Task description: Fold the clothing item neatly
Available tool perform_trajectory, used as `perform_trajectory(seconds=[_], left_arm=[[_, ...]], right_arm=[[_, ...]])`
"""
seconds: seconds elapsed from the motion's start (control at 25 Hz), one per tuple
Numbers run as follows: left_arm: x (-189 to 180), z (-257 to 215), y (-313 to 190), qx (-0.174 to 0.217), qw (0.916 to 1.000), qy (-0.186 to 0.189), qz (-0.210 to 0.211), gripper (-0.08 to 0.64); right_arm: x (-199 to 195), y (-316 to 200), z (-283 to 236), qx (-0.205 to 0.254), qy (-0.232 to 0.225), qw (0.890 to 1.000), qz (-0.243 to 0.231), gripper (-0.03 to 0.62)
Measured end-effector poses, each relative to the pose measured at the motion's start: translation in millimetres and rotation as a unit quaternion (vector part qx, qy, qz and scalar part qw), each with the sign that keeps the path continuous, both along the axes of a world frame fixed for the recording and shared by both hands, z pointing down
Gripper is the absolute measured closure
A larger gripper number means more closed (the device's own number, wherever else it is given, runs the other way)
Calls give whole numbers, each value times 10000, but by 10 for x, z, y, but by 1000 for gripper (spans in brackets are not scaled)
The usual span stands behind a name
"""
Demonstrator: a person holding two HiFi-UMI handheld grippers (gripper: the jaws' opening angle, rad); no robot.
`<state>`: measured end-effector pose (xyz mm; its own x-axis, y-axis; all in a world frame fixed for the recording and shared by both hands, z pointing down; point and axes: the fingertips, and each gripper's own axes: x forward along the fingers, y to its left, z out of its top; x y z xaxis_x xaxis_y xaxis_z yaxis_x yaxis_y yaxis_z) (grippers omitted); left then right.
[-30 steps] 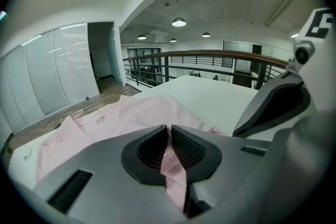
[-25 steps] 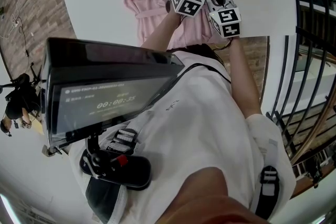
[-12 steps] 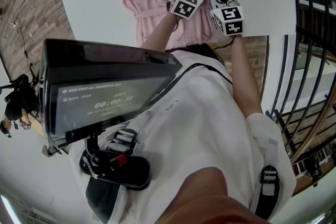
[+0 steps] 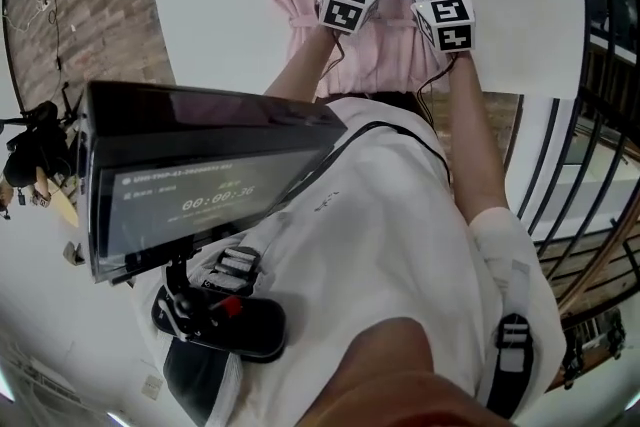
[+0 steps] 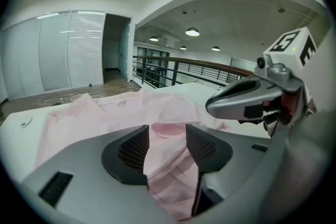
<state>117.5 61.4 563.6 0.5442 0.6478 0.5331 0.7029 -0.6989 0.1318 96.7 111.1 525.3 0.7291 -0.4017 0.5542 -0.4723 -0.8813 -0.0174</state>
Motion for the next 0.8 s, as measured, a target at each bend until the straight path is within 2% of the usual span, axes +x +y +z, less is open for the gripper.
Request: perform_trajectory(seconds=[0.2,0.44,0.6,0.8], left_arm=[[208,163,-724,233,9965,-192,-783,357],[275,201,-1296,496,9897,-251,-1319,357],[196,427,-1480,674,9858,-731,-1352,357],[128,489,-1416,879,9861,-669,-1244,357]], right_arm=[[81,-381,176,53,-66,9993,-362,588],[70,-799,409,-45,-307,9964,-784,588],[9,-638,727,-473,-734,9939,-677,588],[-77,-420,780,-475,-867,9942,-417,588]])
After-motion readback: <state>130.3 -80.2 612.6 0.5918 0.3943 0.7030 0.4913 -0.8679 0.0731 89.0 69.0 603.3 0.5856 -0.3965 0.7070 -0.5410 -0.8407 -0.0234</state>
